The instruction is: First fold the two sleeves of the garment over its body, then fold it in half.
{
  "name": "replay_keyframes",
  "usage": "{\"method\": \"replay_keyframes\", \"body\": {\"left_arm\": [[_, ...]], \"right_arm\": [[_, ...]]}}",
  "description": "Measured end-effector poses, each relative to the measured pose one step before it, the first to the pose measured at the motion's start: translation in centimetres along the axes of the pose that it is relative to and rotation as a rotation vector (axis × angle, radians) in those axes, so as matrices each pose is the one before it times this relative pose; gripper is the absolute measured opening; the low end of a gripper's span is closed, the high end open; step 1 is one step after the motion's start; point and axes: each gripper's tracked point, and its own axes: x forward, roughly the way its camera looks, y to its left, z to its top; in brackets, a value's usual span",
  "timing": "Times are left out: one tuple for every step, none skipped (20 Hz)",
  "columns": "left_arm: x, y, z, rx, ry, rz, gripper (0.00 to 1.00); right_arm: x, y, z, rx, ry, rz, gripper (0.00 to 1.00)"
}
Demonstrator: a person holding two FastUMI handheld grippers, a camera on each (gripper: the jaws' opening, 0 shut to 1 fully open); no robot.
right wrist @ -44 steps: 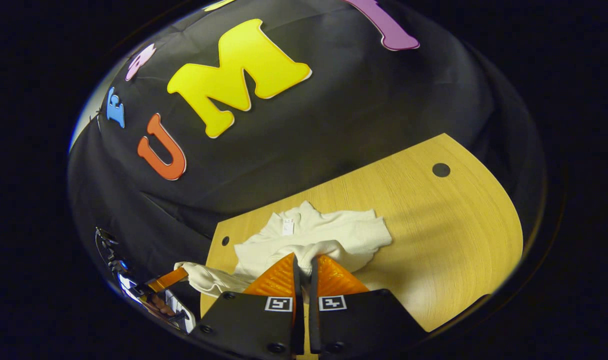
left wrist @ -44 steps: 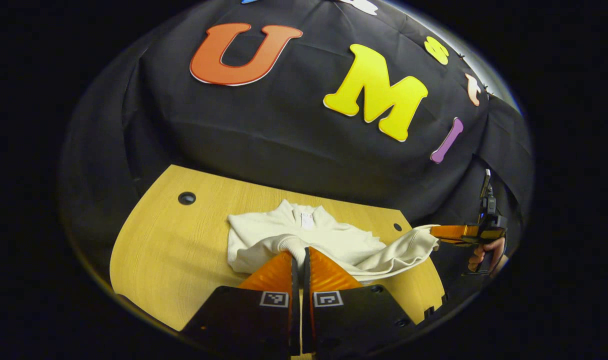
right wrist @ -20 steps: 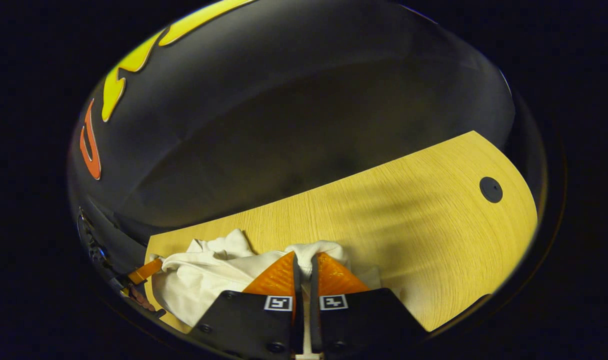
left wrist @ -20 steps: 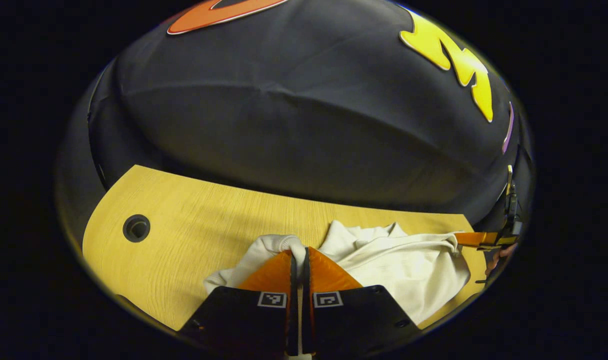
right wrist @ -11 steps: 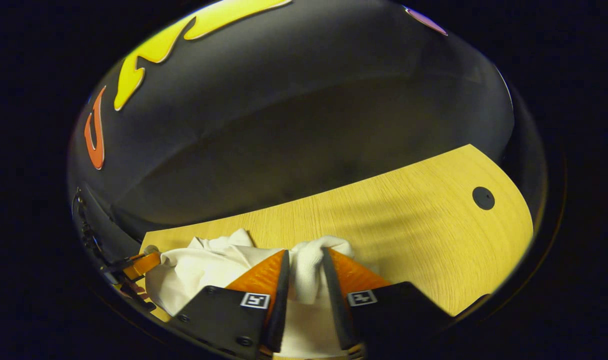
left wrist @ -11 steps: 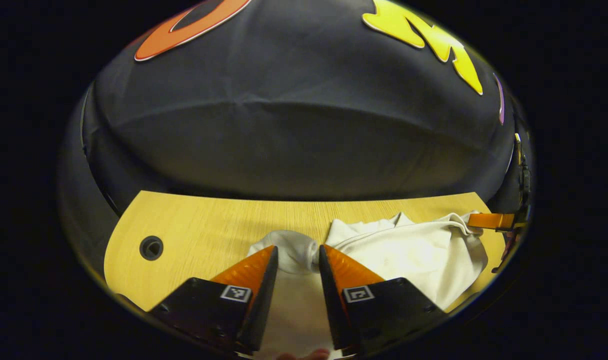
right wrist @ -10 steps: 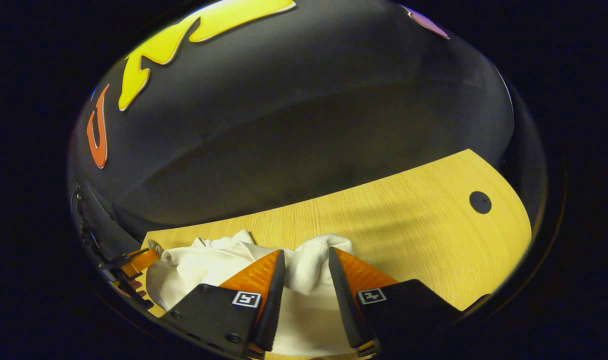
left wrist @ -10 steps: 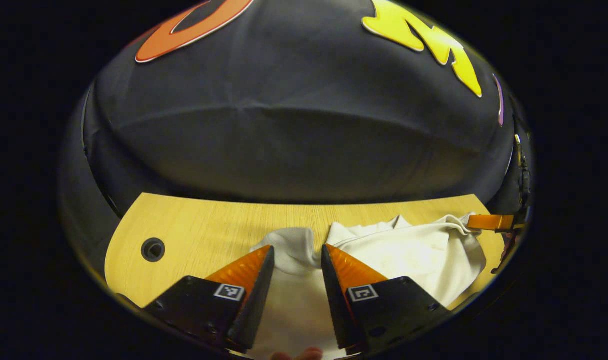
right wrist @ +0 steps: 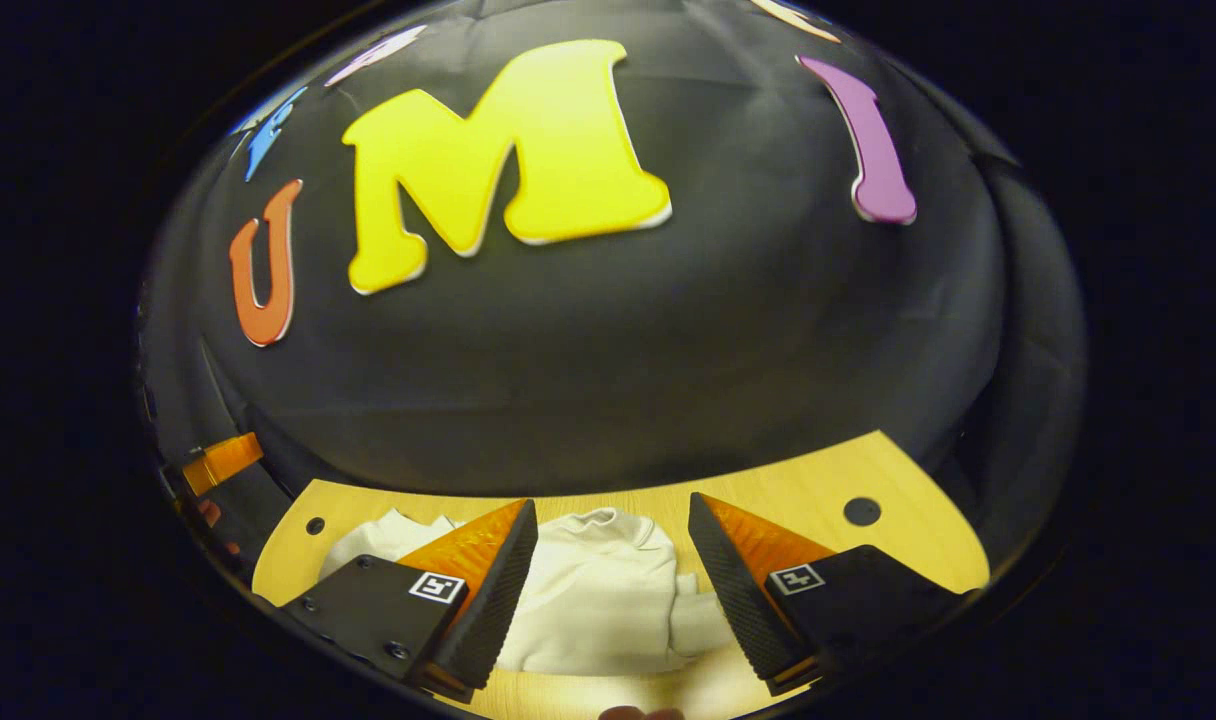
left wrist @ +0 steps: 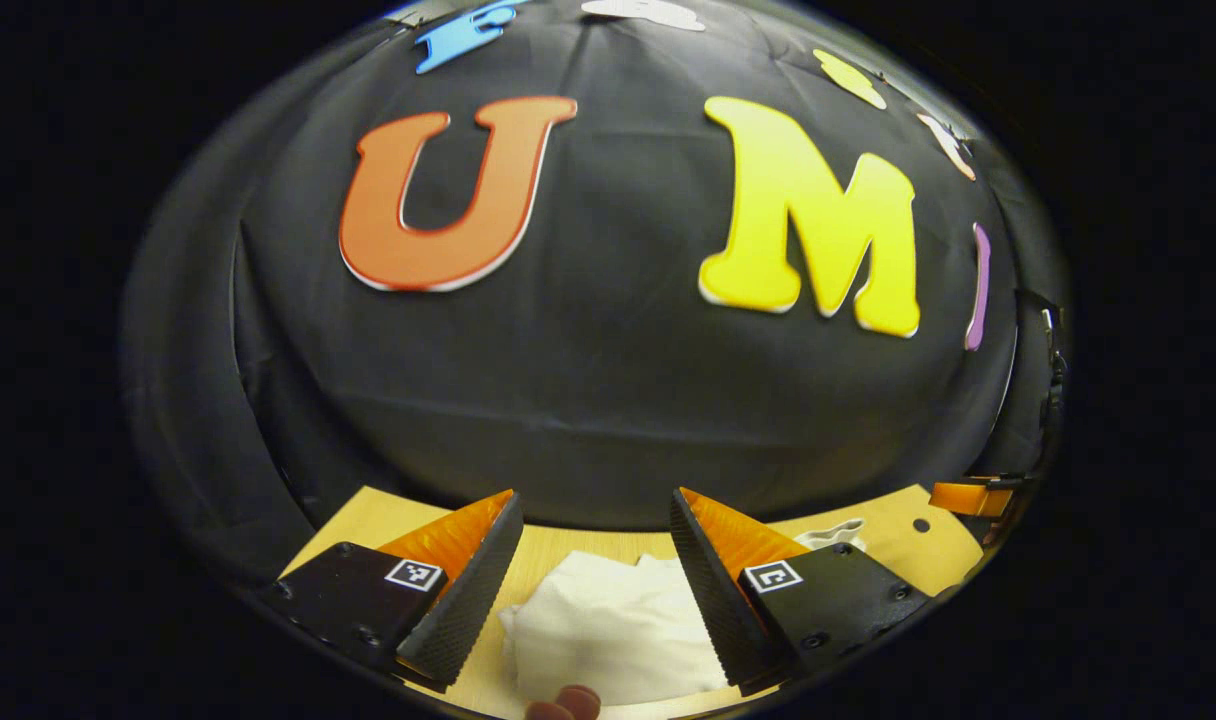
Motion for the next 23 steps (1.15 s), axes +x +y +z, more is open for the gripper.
{"method": "replay_keyframes", "body": {"left_arm": [[-1.896, -0.258, 2.286, 0.00235, -0.05272, 0.01278, 0.93], [-1.645, -0.042, 2.391, 0.00603, -0.04141, 0.00888, 0.93], [-2.163, 0.461, 2.409, 0.00855, -0.04133, 0.01335, 0.93], [-2.141, -0.081, 2.053, 0.01213, -0.03061, 0.00480, 0.93], [-1.779, -0.081, 1.255, 0.01148, -0.01956, 0.00515, 0.93], [-1.489, -0.044, 1.306, 0.00488, -0.01392, 0.00583, 0.94], [-1.564, -0.013, 1.039, -0.00859, -0.01025, 0.00529, 0.94], [-1.329, -0.258, 0.901, -0.02152, -0.00578, 0.00179, 0.94], [-1.335, -0.449, 0.787, -0.02537, -0.00834, -0.01063, 0.94], [-1.910, -0.797, 0.456, -0.02912, -0.00892, -0.00968, 0.94], [-1.450, -0.406, 0.525, -0.00925, -0.02510, -0.00342, 1.00], [-1.330, -0.007, 0.057, -0.00162, -0.01017, 0.01562, 0.86], [-1.051, -0.120, -0.615, 0.00878, 0.01402, 0.00234, 0.94], [-1.372, -0.335, -0.411, 0.01593, 0.00190, -0.00058, 0.95], [-0.948, -0.409, -0.332, 0.01984, 0.00454, 0.00133, 0.96], [-0.952, -0.407, -0.328, 0.01728, -0.00057, 0.00064, 0.96], [-0.854, -0.515, -0.315, 0.00941, 0.00105, -0.00441, 0.96], [-0.773, -0.758, -0.220, 0.00258, 0.00050, -0.01248, 0.96], [-0.845, -0.649, -0.290, -0.00177, 0.00412, -0.00661, 0.96], [-0.771, -0.561, -0.242, -0.00653, -0.00137, -0.00927, 0.96], [-0.599, -0.677, -0.104, -0.01169, -0.00378, -0.01352, 0.96], [-0.625, -0.614, -0.075, -0.01262, -0.00918, -0.01574, 0.96], [-0.285, -0.218, -0.104, 0.00072, 0.00109, -0.00317, 0.96]], "right_arm": [[-2.203, 0.923, 1.911, -0.01400, -0.04079, 0.02487, 0.95], [-2.038, 0.907, 1.796, -0.01246, -0.03491, 0.01754, 0.96], [-2.193, 0.934, 1.643, -0.01179, -0.02982, 0.02408, 0.97], [-2.193, 0.810, 1.530, -0.01244, -0.02890, 0.01770, 0.96], [-2.034, 0.830, 1.594, -0.01158, -0.03833, 0.00499, 0.96], [-1.858, 0.518, 1.486, -0.00658, -0.02672, 0.00026, 0.97], [-1.738, 0.357, 1.132, -0.00844, -0.02545, -0.00993, 0.96], [-1.917, 0.290, 1.182, -0.00255, -0.02364, -0.00425, 0.96], [-1.769, 0.296, 0.815, -0.00187, -0.02022, -0.00147, 0.92], [-1.676, 0.341, 0.661, 0.00468, -0.01773, -0.00052, 0.92], [-1.419, 0.390, 0.081, 0.01165, -0.00516, 0.00705, 0.96], [-1.644, 0.494, 0.133, 0.00906, -0.00755, 0.00762, 0.96], [-1.667, -0.052, -0.165, 0.00000, -0.00538, -0.00561, 0.93], [-1.304, 0.218, -0.175, -0.00743, -0.00633, 0.00137, 0.93], [-1.164, 0.126, -0.344, -0.01789, -0.00688, -0.00607, 0.96], [-0.996, 0.046, -0.171, -0.01592, -0.00806, 0.00004, 0.96], [-1.072, 0.147, -0.170, -0.01513, -0.01605, -0.00355, 0.93], [-0.918, -0.060, -0.109, -0.00781, -0.00884, -0.00707, 0.96], [-0.960, 0.087, -0.566, -0.00318, -0.00190, -0.00357, 0.96], [-1.038, 0.059, -0.382, -0.00385, -0.00196, -0.00560, 0.96], [-0.870, -0.083, -0.249, -0.00226, -0.00639, -0.00789, 0.93], [-0.511, -0.008, -0.002, -0.00374, -0.01203, -0.00403, 0.93], [-0.496, -0.063, -0.134, -0.00384, -0.00571, -0.00769, 0.93]]}}
